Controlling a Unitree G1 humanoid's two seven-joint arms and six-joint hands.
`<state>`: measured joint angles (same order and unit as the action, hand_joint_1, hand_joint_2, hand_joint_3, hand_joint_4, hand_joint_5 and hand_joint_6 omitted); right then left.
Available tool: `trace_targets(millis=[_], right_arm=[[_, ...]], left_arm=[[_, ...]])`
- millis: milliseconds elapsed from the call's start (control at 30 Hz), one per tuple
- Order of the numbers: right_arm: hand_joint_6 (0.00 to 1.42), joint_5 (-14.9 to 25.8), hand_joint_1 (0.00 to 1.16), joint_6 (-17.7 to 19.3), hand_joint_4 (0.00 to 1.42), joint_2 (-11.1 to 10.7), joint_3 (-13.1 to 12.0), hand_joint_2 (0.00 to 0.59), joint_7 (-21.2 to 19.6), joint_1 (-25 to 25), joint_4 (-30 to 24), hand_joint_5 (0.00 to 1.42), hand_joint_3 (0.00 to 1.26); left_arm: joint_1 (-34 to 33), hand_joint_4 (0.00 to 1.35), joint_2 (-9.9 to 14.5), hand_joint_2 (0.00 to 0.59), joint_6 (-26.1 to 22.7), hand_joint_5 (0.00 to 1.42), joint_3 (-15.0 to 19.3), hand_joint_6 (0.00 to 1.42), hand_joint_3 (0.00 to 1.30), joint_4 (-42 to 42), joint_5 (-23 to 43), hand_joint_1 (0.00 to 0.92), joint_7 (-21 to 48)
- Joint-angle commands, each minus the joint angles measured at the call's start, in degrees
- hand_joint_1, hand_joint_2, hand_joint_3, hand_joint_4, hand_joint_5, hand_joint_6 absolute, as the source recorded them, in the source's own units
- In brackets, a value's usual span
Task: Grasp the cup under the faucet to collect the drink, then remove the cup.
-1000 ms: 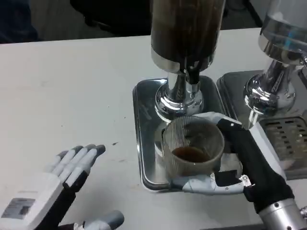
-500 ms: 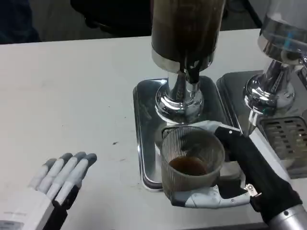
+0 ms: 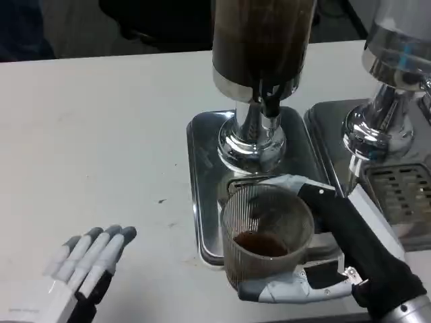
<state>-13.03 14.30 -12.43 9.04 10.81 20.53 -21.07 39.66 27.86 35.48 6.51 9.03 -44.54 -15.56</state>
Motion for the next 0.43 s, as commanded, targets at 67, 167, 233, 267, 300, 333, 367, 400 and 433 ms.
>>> trace_targets(millis=[67, 167, 233, 267, 300, 333, 367, 400, 433], right_arm=[[1.18, 2.02, 1.05, 1.07, 0.85, 0.11, -0.52, 0.124, -0.13, -0.14, -1.59, 0.89, 0.79], [1.18, 2.33, 1.05, 0.81, 0.85, 0.16, -0.74, 0.124, -0.18, 0.08, -1.65, 0.89, 0.79], [1.18, 2.67, 1.05, 0.64, 0.85, 0.13, -0.89, 0.123, -0.17, 0.19, -1.75, 0.89, 0.79], [1.18, 2.78, 1.05, 0.61, 0.85, 0.17, -0.98, 0.123, -0.22, 0.22, -1.76, 0.89, 0.79], [1.18, 2.88, 1.05, 0.6, 0.85, 0.26, -1.07, 0.123, -0.28, 0.25, -1.71, 0.89, 0.79], [1.18, 2.93, 1.05, 0.59, 0.85, 0.33, -1.13, 0.123, -0.29, 0.25, -1.67, 0.9, 0.79], [1.18, 2.9, 1.05, 0.69, 0.85, 0.37, -1.25, 0.123, -0.34, 0.24, -1.61, 0.9, 0.79], [1.18, 2.92, 1.04, 0.74, 0.85, 0.36, -1.37, 0.123, -0.3, 0.2, -1.6, 0.9, 0.79], [1.18, 2.98, 1.04, 0.73, 0.85, 0.38, -1.46, 0.122, -0.27, 0.18, -1.59, 0.9, 0.79]], left_arm=[[0.3, 0.0, -0.24, 0.11, -0.96, 0.0, -0.48, 0.0, 0.0, 0.98, -0.2, 0.0, -0.14], [0.65, 0.0, -0.44, 0.11, -1.49, 0.0, -0.65, 0.0, 0.0, 1.47, 0.01, 0.0, -0.02], [0.85, 0.0, -0.61, 0.11, -1.8, 0.0, -0.72, 0.0, 0.0, 1.73, 0.16, 0.0, 0.05], [0.91, 0.0, -0.75, 0.11, -1.98, 0.0, -0.73, 0.0, 0.0, 1.83, 0.27, 0.0, 0.07], [0.94, 0.0, -0.89, 0.11, -2.13, 0.0, -0.74, 0.0, 0.0, 1.85, 0.39, 0.0, 0.06], [0.92, 0.0, -1.04, 0.11, -2.28, 0.0, -0.76, 0.0, 0.0, 1.79, 0.49, 0.0, 0.03], [0.92, 0.0, -1.2, 0.11, -2.42, 0.0, -0.8, 0.0, 0.0, 1.82, 0.47, 0.0, 0.03], [0.91, 0.0, -1.33, 0.11, -2.54, 0.0, -0.86, 0.0, 0.0, 1.94, 0.4, 0.0, 0.06], [0.91, 0.0, -1.4, 0.11, -2.63, 0.0, -0.9, 0.0, 0.0, 2.05, 0.33, 0.0, 0.09]])
